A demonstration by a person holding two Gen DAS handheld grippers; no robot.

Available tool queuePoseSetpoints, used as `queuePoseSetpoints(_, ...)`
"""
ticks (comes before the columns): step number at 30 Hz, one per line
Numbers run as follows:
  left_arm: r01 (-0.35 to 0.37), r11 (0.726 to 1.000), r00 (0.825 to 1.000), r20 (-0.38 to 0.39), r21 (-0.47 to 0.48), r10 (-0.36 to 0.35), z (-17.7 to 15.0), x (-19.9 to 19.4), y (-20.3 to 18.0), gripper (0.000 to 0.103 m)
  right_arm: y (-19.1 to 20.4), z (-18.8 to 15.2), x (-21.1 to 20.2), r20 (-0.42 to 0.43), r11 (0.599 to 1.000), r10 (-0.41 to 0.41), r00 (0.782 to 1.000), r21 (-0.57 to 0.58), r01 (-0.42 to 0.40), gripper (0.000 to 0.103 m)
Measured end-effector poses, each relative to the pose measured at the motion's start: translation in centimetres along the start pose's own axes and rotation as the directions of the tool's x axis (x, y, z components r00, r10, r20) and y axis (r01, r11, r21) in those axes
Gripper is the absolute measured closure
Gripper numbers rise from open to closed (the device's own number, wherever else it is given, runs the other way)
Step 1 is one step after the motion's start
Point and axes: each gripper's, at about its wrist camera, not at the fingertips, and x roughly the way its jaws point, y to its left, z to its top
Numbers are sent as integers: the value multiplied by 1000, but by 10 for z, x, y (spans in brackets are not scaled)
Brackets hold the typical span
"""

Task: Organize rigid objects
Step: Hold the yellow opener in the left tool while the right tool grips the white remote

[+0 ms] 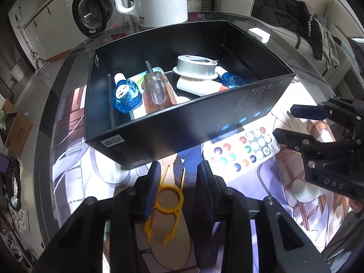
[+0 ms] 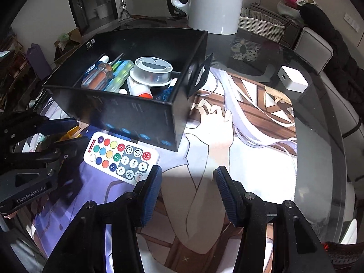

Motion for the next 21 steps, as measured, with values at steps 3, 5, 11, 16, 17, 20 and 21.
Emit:
queuePoseSetpoints(3,-9,1000,1000,-2,2,9,-4,-3,-2,72,8,-6,-4,-9,999,-12,1000,-32,11,51)
queuePoseSetpoints(5,-10,1000,1000,-5,5,10,-7,-5,-2,72,10,-10,-6,-24,999,0,1000,-36,-1,51)
queuePoseSetpoints(11,14,1000,1000,7,1,-14,-16,-16,1,67,17,-21,-25,-31,995,64,997,-75,-66,51)
queuePoseSetpoints(16,10,1000,1000,2,-23,-10,-21,-22,13,67,32,-12,-31,14,981,147,989,-126,-144,51)
queuePoseSetpoints(17,7,1000,1000,1,-22,-7,-22,-23,15,66,38,-11,-28,9,977,156,988,-148,-153,51)
queuePoseSetpoints(20,-5,1000,1000,1,-22,5,-28,-25,19,56,57,-12,-22,-4,965,173,985,-199,-170,49)
queuePoseSetpoints(21,-5,1000,1000,3,-24,5,-30,-26,20,54,62,-13,-19,-9,961,177,984,-215,-174,44)
